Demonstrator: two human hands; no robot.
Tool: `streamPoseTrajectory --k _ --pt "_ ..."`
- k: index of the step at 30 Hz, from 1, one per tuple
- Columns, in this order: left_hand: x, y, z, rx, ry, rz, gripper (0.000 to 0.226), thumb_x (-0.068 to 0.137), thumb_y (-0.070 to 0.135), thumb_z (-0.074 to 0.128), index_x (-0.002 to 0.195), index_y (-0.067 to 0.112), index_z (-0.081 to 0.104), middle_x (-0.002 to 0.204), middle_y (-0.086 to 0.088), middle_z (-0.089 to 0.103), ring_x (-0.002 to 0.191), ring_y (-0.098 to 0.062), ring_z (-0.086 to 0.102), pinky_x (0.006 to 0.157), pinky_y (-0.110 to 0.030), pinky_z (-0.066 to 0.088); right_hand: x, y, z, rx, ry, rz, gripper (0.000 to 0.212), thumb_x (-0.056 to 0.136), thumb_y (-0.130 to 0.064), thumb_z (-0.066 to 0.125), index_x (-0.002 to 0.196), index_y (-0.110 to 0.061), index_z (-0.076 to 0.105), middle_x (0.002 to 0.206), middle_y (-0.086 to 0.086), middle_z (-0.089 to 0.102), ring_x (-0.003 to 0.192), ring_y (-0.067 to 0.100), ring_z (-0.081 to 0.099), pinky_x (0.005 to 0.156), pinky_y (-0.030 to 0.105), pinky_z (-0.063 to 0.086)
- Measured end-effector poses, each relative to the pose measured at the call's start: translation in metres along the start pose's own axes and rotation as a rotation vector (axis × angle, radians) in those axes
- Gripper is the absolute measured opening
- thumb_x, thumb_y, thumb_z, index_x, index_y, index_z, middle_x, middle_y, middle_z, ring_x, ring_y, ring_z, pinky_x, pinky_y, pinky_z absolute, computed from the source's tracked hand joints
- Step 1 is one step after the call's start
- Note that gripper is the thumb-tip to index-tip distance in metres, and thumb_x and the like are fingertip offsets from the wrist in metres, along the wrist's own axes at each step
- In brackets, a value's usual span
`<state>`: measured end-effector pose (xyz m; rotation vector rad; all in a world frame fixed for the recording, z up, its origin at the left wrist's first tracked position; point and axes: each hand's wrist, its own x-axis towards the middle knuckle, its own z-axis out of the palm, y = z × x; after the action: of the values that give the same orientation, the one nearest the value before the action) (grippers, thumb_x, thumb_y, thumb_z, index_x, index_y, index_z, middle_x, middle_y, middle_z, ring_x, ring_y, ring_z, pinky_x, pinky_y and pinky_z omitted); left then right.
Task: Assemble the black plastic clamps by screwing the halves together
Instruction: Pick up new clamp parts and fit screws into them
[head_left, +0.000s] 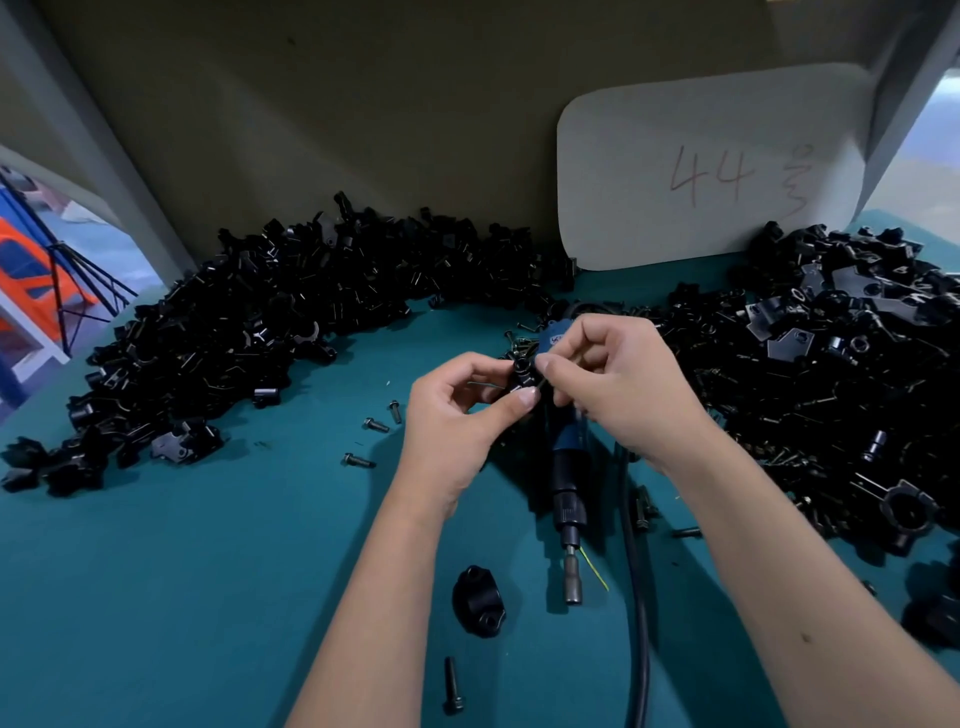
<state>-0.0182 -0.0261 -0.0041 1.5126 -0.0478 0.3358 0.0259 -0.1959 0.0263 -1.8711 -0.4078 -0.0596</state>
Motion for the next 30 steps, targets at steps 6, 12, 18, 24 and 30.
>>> streamPoseTrajectory --k 6,12,18,24,30 --pt "0.0 -0.001 -0.002 0.114 0.034 0.036 0.021 0.071 0.024 0.088 0.089 0.024 0.077 0.088 0.005 0.074 0.088 -0.018 0.065 0.094 -0.056 0.056 0.0 0.001 0.005 -0.013 0.116 -0.013 0.02 0.093 -0.025 0.075 0.075 -0.021 0.067 0.06 -0.001 0.071 0.048 0.002 0.057 0.053 0.014 0.042" --pt "0.001 -0.005 -0.001 0.187 0.015 0.074 0.025 0.073 0.022 0.085 0.097 0.019 0.078 0.093 0.003 0.076 0.094 -0.02 0.068 0.083 -0.026 0.055 -0.001 -0.002 0.006 0.041 0.093 0.06 0.024 0.092 -0.028 0.077 0.073 -0.016 0.068 0.058 0.003 0.07 0.045 0.007 0.052 0.051 0.024 0.044" --pt "0.002 -0.008 -0.001 0.212 0.053 0.076 0.026 0.073 0.028 0.086 0.097 0.023 0.078 0.093 0.005 0.076 0.095 -0.02 0.069 0.086 -0.034 0.057 -0.001 -0.004 0.006 0.302 0.075 0.124 0.029 0.095 -0.025 0.075 0.072 -0.01 0.069 0.057 0.008 0.064 0.046 0.011 0.044 0.041 0.02 0.035" --pt "0.006 -0.013 -0.007 0.3 0.226 0.053 0.021 0.079 0.02 0.088 0.091 0.032 0.077 0.089 0.016 0.075 0.088 -0.008 0.07 0.084 -0.029 0.055 -0.002 -0.003 0.006 0.313 -0.011 0.106 0.021 0.098 -0.02 0.072 0.084 -0.005 0.075 0.061 0.008 0.067 0.051 0.012 0.05 0.041 0.018 0.036" --pt "0.008 -0.01 -0.016 0.065 0.317 -0.008 0.017 0.085 0.014 0.083 0.09 0.029 0.078 0.089 0.001 0.078 0.079 -0.021 0.075 0.072 -0.029 0.055 -0.001 -0.002 -0.002 0.258 0.021 0.111 0.026 0.095 -0.025 0.076 0.081 -0.006 0.066 0.06 0.008 0.066 0.048 0.012 0.047 0.041 0.02 0.037"
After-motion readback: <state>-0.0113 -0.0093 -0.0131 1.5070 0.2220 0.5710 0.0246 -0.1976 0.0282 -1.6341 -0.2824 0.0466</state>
